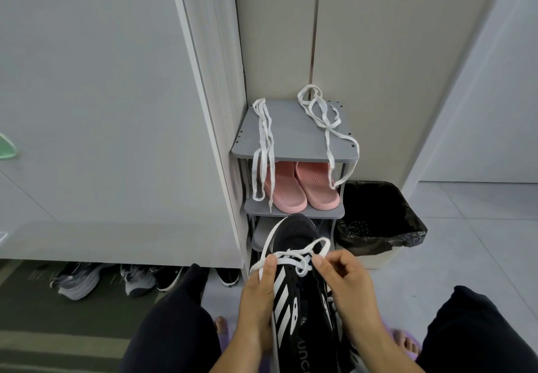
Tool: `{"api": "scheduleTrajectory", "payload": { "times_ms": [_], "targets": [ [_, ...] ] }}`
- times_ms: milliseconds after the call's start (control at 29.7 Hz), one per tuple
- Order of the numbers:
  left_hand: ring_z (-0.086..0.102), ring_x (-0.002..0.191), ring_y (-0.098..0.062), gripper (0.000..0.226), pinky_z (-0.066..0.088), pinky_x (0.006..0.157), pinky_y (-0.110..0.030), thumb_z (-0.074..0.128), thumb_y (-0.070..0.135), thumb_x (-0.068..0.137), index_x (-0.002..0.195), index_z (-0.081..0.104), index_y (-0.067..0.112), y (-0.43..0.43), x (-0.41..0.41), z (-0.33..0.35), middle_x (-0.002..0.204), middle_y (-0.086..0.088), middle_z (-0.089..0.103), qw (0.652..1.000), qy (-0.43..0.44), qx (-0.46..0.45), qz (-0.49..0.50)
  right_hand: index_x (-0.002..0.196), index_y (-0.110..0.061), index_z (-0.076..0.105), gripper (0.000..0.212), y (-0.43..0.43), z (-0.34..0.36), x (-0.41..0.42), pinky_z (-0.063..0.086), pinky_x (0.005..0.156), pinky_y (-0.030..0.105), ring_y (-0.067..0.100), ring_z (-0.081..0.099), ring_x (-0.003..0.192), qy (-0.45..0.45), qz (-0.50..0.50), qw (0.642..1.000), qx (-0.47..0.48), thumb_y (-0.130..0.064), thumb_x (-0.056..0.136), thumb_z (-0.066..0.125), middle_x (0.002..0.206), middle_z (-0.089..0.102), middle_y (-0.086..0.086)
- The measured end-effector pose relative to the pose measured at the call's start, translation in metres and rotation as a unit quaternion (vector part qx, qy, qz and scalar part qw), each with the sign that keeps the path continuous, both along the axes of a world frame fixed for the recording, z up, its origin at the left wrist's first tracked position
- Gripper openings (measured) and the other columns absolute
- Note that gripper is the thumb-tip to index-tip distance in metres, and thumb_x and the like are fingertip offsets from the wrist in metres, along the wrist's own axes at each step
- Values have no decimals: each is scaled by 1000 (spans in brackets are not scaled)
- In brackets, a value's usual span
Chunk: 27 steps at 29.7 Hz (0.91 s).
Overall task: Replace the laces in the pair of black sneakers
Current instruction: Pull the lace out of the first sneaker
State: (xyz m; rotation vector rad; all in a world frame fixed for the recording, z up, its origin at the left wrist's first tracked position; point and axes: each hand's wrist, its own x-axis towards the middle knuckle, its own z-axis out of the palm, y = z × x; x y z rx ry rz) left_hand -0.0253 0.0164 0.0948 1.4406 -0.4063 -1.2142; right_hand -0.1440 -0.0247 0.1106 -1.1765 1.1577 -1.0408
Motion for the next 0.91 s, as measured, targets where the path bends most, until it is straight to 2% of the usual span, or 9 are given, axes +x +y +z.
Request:
{"api": "scheduleTrajectory", "payload": {
  "times_ms": [101, 169, 270, 472, 539, 641, 742, 843, 910],
  "targets": [
    [69, 88, -29, 36, 53, 86, -46, 49, 42, 91, 96, 70, 12, 0, 1, 1, 91, -12, 73, 1000, 29, 5, 5, 68, -7, 58, 19, -18, 6, -14, 45, 62, 19, 4, 47, 54, -70, -97, 992, 23, -17, 83, 65, 54, 53, -6],
    [69, 88, -30, 36, 53, 87, -47, 50, 41, 91, 96, 69, 11, 1, 1, 1, 91, -13, 73, 999, 36, 9, 5, 72, -9, 60, 19, -27, 9, -24, 42, 64, 23, 3, 46, 51, -97, -88, 991, 38, -23, 85, 61, 52, 51, -10],
    [69, 91, -30, 38, 51, 90, -49, 49, 43, 90, 98, 69, 12, 1, 0, -2, 94, -13, 73, 999, 37, 4, -1, 87, -9, 66, 12, -11, 2, -12, 50, 72, 24, 9, 63, 70, -59, 13, 997, 52, -21, 83, 64, 73, 69, -1],
    [69, 91, -30, 38, 52, 88, -49, 51, 43, 90, 102, 68, 11, -1, 1, -2, 95, -13, 72, 999, 44, 9, 3, 75, -5, 60, 18, -30, 7, -28, 42, 68, 20, 8, 53, 64, -82, -156, 984, 27, -20, 83, 66, 66, 59, 1],
    [68, 91, -31, 38, 52, 88, -49, 52, 44, 88, 101, 68, 12, -1, 0, -3, 95, -13, 72, 999, 42, 13, 6, 74, -8, 60, 19, -34, 11, -37, 41, 69, 20, 4, 50, 57, -107, -121, 987, 24, -23, 84, 63, 60, 56, -4],
    [68, 94, -29, 40, 50, 91, -51, 53, 49, 84, 99, 70, 16, -1, 0, -5, 97, -11, 73, 999, 36, 9, 6, 81, -7, 63, 10, -11, -2, -16, 46, 65, 18, 3, 55, 60, -11, 11, 999, 31, -16, 82, 66, 62, 62, -6],
    [68, 93, -29, 40, 50, 91, -50, 53, 49, 85, 99, 70, 16, -2, 1, -6, 96, -10, 73, 999, 34, 14, 10, 64, -5, 57, 22, -10, -2, -8, 41, 54, 12, 3, 47, 52, 49, -32, 998, -16, -13, 79, 71, 58, 55, 1],
    [68, 94, -29, 42, 51, 91, -50, 54, 48, 85, 107, 66, 15, -1, 5, -6, 99, -11, 72, 998, 57, 18, 16, 62, -12, 54, 26, -35, 11, -35, 41, 61, 13, 12, 50, 65, -47, -155, 987, -9, -18, 84, 67, 62, 52, 6],
    [68, 95, -29, 44, 51, 91, -50, 55, 50, 83, 108, 66, 15, -2, 5, -7, 100, -11, 72, 998, 61, 15, 21, 67, -13, 58, 21, -34, 12, -40, 45, 71, 18, 18, 55, 73, -70, -114, 991, 3, -22, 84, 64, 66, 58, 3]
  ]
}}
